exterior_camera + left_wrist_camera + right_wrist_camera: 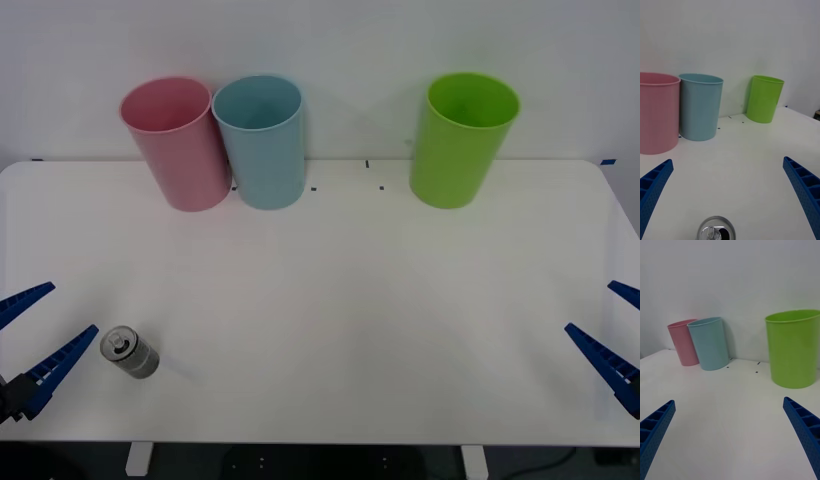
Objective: Grasp the object on the table and drop it into the matching bin: aluminum can to the light blue bin, PET bottle to the pink bin.
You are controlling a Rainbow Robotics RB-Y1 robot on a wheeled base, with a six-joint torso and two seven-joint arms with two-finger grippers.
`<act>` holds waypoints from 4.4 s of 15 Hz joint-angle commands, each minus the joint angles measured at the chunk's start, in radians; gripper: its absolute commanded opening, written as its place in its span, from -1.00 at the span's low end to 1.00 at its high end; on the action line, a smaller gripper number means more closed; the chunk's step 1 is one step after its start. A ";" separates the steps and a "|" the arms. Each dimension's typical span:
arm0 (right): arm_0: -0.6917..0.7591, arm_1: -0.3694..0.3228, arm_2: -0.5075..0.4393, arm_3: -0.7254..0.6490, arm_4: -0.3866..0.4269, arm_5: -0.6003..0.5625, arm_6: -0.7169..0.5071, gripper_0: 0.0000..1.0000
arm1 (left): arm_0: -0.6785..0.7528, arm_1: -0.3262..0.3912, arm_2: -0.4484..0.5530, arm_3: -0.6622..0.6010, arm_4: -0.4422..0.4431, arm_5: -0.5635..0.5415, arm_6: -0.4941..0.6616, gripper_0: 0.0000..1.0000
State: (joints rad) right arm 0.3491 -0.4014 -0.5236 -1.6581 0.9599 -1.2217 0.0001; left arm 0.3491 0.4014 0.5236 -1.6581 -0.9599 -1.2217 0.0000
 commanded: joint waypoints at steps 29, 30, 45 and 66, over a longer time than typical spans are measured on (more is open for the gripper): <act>0.000 0.000 0.000 0.000 0.000 0.000 0.000 1.00 | 0.145 -0.016 0.065 0.098 -0.132 0.018 -0.152 1.00; 0.000 0.000 0.000 0.000 0.000 0.000 0.000 1.00 | 0.126 -0.016 0.055 0.138 -0.132 0.018 -0.155 1.00; 0.000 0.000 0.000 0.000 0.000 0.000 0.000 1.00 | -0.110 -0.021 -0.082 0.492 -0.083 0.041 -0.423 1.00; 0.000 0.000 0.000 0.000 0.000 0.000 0.000 1.00 | -0.254 -0.078 -0.180 0.586 -0.092 0.113 -0.486 1.00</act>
State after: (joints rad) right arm 0.3491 -0.4014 -0.5236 -1.6581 0.9599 -1.2217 0.0001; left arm 0.0961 0.3236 0.3438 -1.0731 -1.0522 -1.1091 -0.4863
